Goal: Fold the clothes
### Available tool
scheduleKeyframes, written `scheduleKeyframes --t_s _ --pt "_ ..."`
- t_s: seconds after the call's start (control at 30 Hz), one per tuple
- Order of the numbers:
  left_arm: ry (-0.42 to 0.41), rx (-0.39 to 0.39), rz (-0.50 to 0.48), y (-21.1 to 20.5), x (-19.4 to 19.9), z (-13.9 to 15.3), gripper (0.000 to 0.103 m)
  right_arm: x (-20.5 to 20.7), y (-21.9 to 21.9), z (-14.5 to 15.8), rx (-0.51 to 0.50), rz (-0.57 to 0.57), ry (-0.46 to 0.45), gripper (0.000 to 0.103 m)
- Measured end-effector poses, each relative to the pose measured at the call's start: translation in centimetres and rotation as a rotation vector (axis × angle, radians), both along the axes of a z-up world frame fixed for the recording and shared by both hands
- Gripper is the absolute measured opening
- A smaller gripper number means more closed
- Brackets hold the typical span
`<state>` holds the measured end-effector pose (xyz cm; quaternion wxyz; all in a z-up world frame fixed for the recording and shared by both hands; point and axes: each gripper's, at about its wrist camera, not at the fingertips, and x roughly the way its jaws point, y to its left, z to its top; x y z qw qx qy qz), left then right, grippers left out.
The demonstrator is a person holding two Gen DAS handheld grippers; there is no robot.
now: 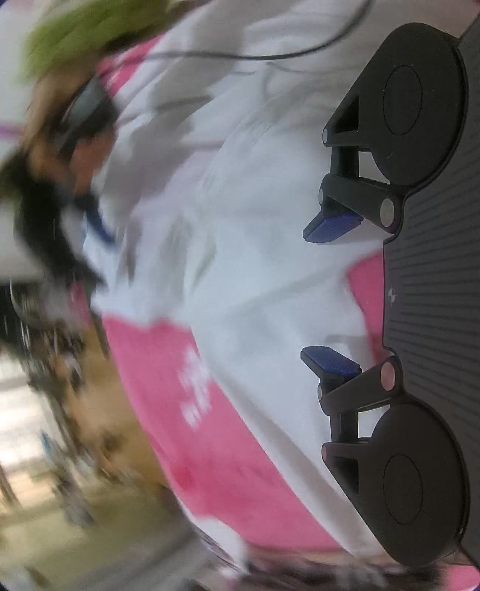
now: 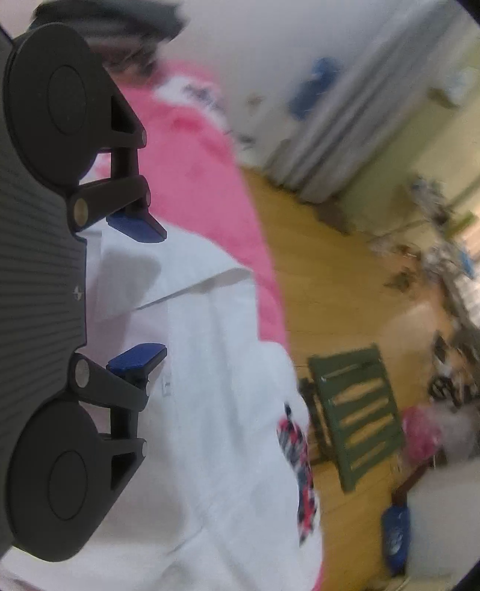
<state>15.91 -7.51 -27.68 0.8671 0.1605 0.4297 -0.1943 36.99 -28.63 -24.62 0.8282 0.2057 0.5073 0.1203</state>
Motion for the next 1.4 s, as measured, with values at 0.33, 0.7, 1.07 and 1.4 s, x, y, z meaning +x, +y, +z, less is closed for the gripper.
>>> scheduleKeyframes --t_s 0.33,0.7,1.07,1.4 --pt "-0.062 -0.009 -0.074 -0.1 1.3 -1.9 0.062 -0.6 0.7 2.7 -0.112 0.212 -0.113 0.004" --pt "0.009 -0.161 0.084 4.7 2.7 -0.8 0.062 2.9 -1.0 4.8 -0.485 0.211 -0.269 0.004" --pt "0.022 -0.227 0.212 7.6 3.4 0.0 0.063 3.5 1.6 1.9 -0.556 0.228 -0.323 0.004" --pt "-0.018 -0.004 0.304 7.7 3.4 -1.3 0.063 3.7 -2.8 2.7 -0.471 -0.001 -0.316 0.038"
